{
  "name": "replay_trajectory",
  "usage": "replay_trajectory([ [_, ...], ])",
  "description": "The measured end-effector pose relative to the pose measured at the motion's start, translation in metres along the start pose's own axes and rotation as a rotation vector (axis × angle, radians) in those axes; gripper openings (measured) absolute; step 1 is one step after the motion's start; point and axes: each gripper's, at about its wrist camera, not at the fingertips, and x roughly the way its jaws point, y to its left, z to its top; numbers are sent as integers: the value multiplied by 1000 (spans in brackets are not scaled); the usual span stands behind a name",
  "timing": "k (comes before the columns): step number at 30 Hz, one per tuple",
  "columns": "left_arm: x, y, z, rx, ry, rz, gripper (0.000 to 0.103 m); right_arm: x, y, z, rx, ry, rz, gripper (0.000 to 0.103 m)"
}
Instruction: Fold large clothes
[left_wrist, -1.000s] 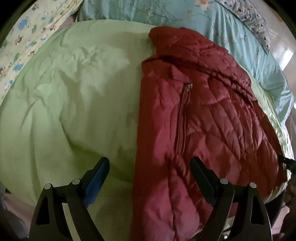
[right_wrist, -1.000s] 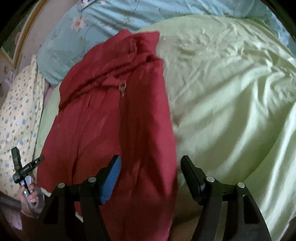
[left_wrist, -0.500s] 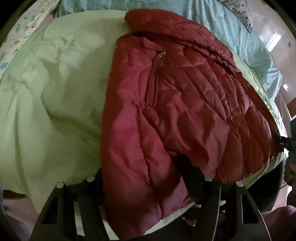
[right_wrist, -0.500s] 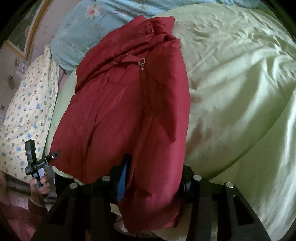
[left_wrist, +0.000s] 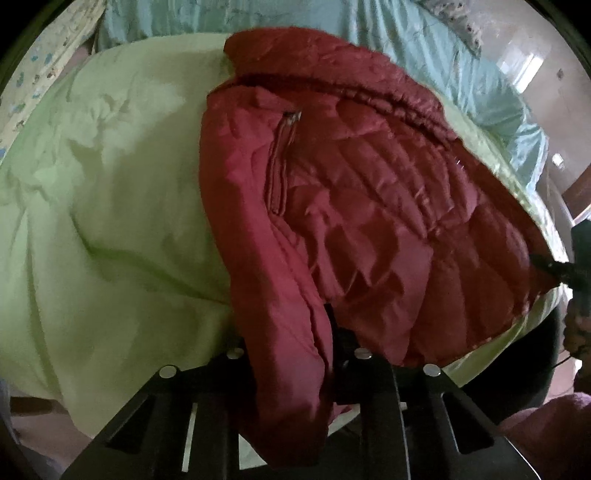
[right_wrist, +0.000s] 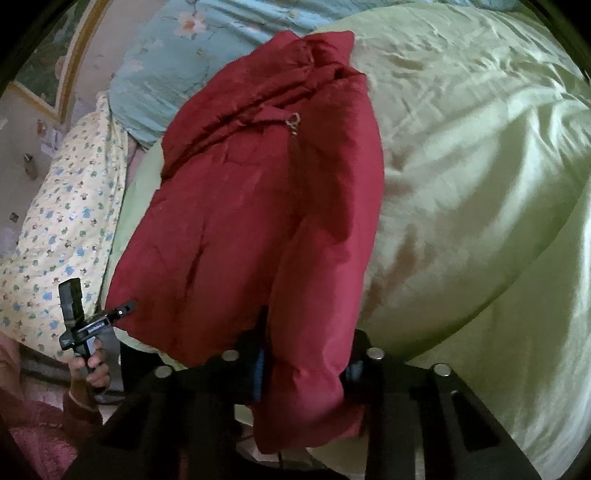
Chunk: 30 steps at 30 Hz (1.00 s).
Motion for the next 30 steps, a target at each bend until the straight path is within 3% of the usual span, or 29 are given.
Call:
replay_trajectory([
  [9,-38,1,0,-19,-98,-49,17,-22,16,7,-26,-63,118,23],
  [17,-80,4,37,-17,-257,-88,17,-41,37,42,-54,-192,248,22],
  [23,-92,5,66,-19,-348,-100,17,-54,49,81,-79,-299,260,21],
  [30,-78,13,105,-53,-384,-102,18,-54,54,132,-75,-375,237,21],
])
